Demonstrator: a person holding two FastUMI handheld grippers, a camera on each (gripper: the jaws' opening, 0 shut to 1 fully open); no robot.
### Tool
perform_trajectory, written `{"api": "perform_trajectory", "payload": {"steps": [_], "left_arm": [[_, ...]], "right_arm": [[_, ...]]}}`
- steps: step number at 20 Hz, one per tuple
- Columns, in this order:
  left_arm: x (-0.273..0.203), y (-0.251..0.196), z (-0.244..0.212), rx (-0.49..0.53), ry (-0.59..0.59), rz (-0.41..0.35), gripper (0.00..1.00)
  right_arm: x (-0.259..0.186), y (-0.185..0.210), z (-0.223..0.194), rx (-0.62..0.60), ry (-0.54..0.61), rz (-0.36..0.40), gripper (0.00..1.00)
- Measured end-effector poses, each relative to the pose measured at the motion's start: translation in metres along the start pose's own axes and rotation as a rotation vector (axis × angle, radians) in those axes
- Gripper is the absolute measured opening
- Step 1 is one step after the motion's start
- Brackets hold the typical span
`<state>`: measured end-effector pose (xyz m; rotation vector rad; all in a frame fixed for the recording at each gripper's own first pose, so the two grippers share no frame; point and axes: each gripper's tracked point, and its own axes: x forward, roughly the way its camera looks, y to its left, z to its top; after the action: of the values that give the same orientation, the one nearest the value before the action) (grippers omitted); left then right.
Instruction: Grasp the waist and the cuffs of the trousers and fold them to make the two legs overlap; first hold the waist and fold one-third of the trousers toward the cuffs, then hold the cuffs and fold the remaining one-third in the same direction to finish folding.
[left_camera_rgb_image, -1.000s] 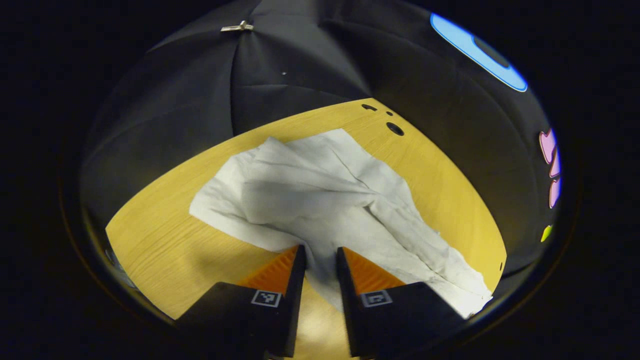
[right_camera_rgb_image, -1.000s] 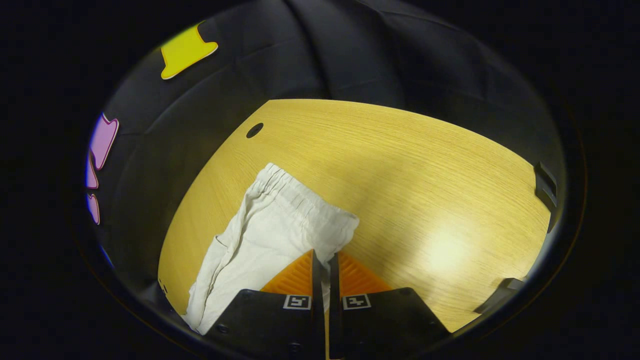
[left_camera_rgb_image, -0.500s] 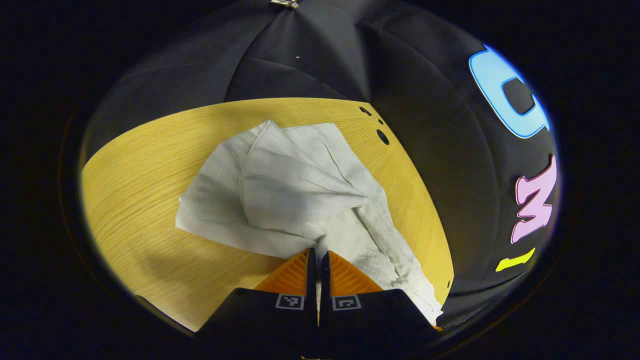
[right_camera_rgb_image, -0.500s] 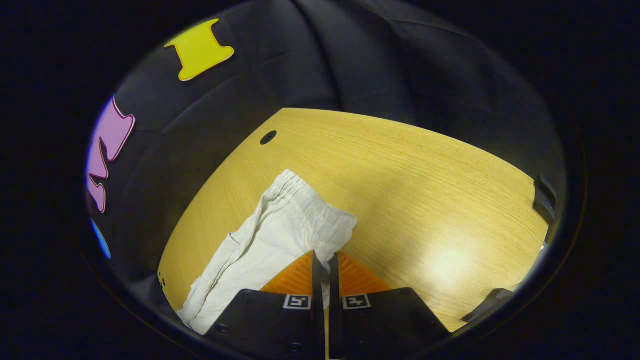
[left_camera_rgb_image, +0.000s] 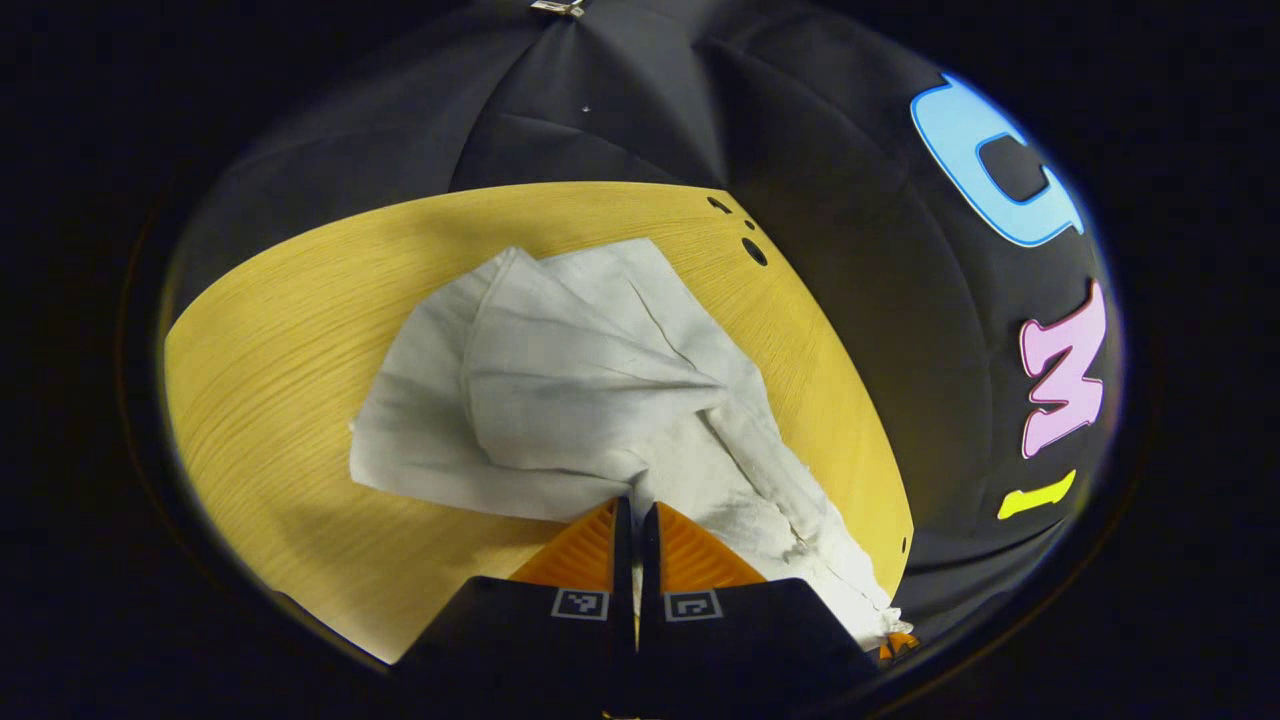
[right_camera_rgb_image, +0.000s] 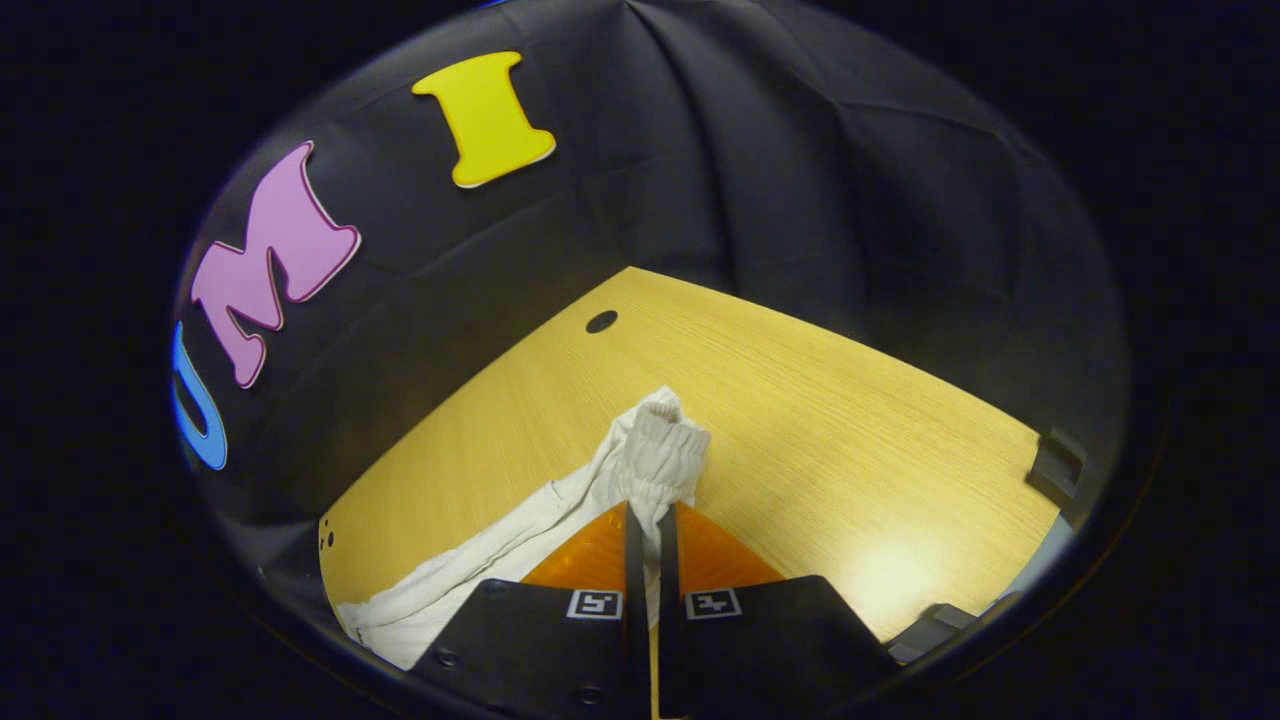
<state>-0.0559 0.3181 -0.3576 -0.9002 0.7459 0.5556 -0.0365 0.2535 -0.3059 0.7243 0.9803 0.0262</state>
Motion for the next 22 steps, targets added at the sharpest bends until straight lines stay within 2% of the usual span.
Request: {"api": "perform_trajectory", "payload": {"steps": [3,7,12,17,22], "left_arm": [[0.000,-0.001,0.000,0.012,0.003,-0.008,0.06],[0.000,-0.001,-0.001,0.022,0.009,-0.017,0.06],[0.000,0.000,0.003,0.040,0.010,-0.017,0.06],[0.001,0.000,0.007,0.048,0.006,-0.023,0.06],[0.003,-0.001,0.010,0.052,0.010,-0.022,0.06]], "right_arm": [[-0.023,0.029,0.008,-0.033,-0.044,0.062,0.08],[-0.047,0.088,0.014,-0.079,-0.086,0.153,0.08],[-0.077,0.160,-0.002,-0.190,-0.109,0.279,0.08],[-0.102,0.230,-0.049,-0.338,-0.080,0.397,0.07],[-0.107,0.276,-0.119,-0.447,0.005,0.473,0.08]]}}
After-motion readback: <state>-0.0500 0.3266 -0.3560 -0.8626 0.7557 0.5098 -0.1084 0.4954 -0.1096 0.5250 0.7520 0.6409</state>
